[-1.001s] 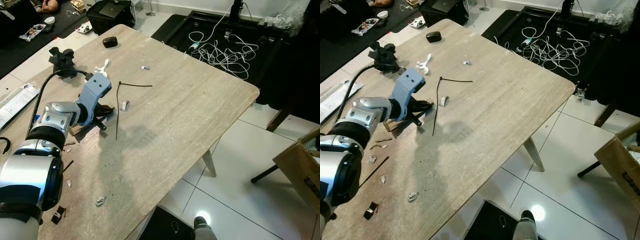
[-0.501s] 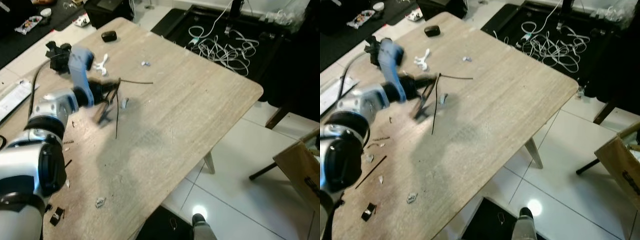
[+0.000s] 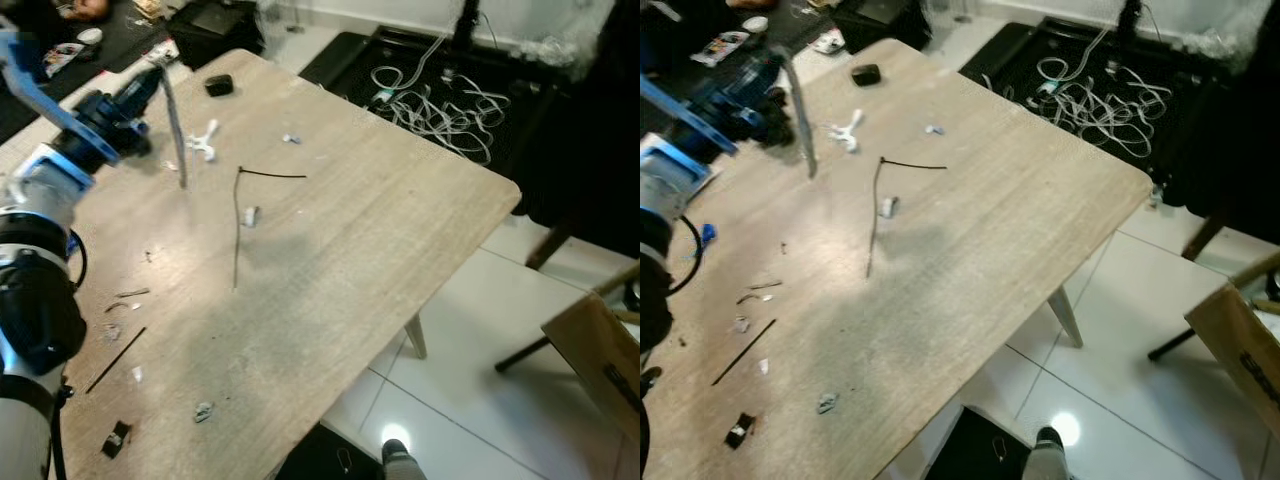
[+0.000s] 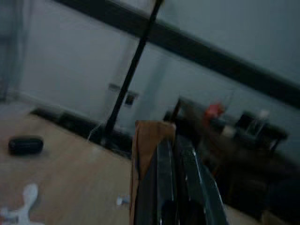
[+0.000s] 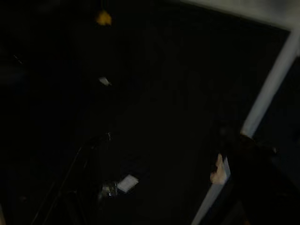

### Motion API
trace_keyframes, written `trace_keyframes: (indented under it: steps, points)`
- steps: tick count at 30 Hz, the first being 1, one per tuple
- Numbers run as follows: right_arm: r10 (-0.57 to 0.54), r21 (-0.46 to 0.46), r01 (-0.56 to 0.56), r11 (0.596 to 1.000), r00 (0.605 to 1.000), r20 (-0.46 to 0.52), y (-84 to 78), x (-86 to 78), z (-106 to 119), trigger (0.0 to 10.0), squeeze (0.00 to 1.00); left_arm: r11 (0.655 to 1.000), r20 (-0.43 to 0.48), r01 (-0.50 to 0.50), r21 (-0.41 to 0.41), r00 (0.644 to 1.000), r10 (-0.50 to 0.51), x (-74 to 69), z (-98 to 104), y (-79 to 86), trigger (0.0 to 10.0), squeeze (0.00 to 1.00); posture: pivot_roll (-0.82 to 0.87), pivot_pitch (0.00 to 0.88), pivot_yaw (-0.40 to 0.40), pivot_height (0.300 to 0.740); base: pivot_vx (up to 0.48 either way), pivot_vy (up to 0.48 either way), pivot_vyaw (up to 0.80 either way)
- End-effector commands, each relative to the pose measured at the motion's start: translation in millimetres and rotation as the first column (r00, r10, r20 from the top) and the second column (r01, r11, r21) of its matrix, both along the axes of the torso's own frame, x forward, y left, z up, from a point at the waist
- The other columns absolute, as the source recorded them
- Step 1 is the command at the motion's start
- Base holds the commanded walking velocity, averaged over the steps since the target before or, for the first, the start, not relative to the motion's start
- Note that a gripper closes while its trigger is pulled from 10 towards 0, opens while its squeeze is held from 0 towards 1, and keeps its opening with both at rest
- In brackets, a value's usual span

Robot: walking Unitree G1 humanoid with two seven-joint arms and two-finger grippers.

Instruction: Picking trash to rubbish bin

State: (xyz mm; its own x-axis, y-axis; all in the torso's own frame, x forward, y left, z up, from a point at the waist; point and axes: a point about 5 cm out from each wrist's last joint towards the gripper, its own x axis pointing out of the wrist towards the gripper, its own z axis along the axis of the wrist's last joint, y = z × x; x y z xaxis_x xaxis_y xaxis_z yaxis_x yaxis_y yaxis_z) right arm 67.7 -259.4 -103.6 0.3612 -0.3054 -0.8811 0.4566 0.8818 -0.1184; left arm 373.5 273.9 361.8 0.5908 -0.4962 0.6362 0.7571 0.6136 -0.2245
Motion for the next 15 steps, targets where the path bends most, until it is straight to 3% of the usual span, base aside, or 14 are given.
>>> trace_keyframes:
  steps: [1, 4, 7, 9, 11, 14, 15]
  points:
    - [-0.012, 0.035, 0.014, 0.999, 0.998, -0.067, 7.6, -18.5, -6, 10.0, 0.00, 1.000, 0.022, 0.001, -0.023, 1.000, -0.001, -9.6, -3, 18.0, 0.0, 0.00, -0.36, 0.268, 0.178, 0.740, 0.000, 0.000, 0.00]
    - [0.020, 0.042, -0.018, 0.999, 0.999, -0.049, 8.5, -1.8, -4, 10.0, 0.00, 0.996, 0.032, 0.066, -0.068, 0.997, -0.064, -23.8, -33, 38.8, 0.0, 0.00, -0.32, 0.240, 0.158, 0.740, 0.000, 0.000, 0.00]
    - [0.033, 0.044, -0.031, 0.999, 0.999, -0.044, 8.6, 2.7, -4, 10.0, 0.00, 0.994, 0.027, 0.085, -0.069, 0.996, -0.084, -27.2, -44, 41.7, 0.0, 0.00, -0.30, 0.232, 0.153, 0.740, 0.000, 0.000, 0.00]
    - [0.054, 0.052, -0.052, 0.997, 0.998, -0.033, 9.1, 12.2, -2, 10.0, 0.00, 0.984, 0.025, 0.122, -0.131, 0.992, -0.120, -34.8, -70, 46.2, 0.2, 0.00, -0.27, 0.195, 0.128, 0.740, 0.000, 0.000, 0.00]
    - [0.054, 0.052, -0.052, 0.997, 0.998, -0.033, 9.1, 12.2, -2, 10.0, 0.00, 0.984, 0.025, 0.122, -0.131, 0.992, -0.120, -34.8, -70, 46.2, 0.2, 0.00, -0.27, 0.195, 0.128, 0.740, 0.000, 0.000, 0.00]
    - [0.084, 0.063, -0.083, 0.995, 0.996, -0.028, 9.6, 23.9, 0, 10.0, 0.00, 0.970, 0.054, 0.123, -0.211, 0.992, -0.114, -48.8, -104, 42.4, 1.4, 0.00, -0.25, 0.151, 0.097, 0.740, 0.000, 0.000, 0.00]
    - [0.084, 0.063, -0.083, 0.995, 0.996, -0.028, 9.6, 23.9, 0, 10.0, 0.00, 0.970, 0.054, 0.123, -0.211, 0.992, -0.114, -48.8, -104, 42.4, 1.4, 0.00, -0.25, 0.151, 0.097, 0.740, 0.000, 0.000, 0.00]
